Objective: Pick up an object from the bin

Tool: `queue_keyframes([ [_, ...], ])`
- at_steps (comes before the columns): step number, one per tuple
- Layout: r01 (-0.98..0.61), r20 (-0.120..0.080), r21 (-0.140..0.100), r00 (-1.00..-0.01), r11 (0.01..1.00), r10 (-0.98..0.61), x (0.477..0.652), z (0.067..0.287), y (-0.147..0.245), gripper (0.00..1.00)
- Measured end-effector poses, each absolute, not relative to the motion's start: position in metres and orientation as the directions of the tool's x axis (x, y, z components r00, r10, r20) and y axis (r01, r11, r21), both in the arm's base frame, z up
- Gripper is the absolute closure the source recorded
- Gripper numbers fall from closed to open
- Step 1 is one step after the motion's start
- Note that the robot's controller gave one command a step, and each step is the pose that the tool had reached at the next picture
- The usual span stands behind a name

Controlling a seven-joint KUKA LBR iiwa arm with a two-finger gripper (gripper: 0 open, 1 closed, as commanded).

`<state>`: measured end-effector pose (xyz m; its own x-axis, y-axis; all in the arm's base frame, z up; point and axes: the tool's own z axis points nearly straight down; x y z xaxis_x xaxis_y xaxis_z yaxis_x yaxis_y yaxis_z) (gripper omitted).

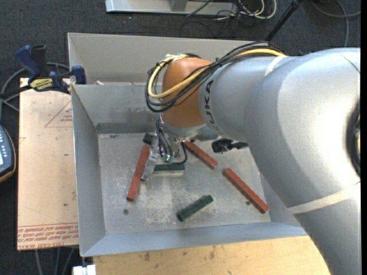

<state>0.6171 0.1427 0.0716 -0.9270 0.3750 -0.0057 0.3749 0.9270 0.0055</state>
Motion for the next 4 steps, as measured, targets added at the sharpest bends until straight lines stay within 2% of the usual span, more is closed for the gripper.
queue_keyframes([
  [1, 0.377, -0.007, 0.007, -0.926, 0.926, 0.377, 0.618, 0.073, 0.142, 1.0],
  [2, 0.369, -0.01, 0.007, -0.929, 0.929, 0.369, 0.633, 0.162, 0.141, 1.0],
  [3, 0.369, -0.002, 0.002, -0.929, 0.929, 0.369, 0.631, 0.156, 0.141, 0.0],
  [4, 0.399, 0.005, -0.004, -0.917, 0.917, 0.399, 0.603, 0.065, 0.123, 0.0],
])
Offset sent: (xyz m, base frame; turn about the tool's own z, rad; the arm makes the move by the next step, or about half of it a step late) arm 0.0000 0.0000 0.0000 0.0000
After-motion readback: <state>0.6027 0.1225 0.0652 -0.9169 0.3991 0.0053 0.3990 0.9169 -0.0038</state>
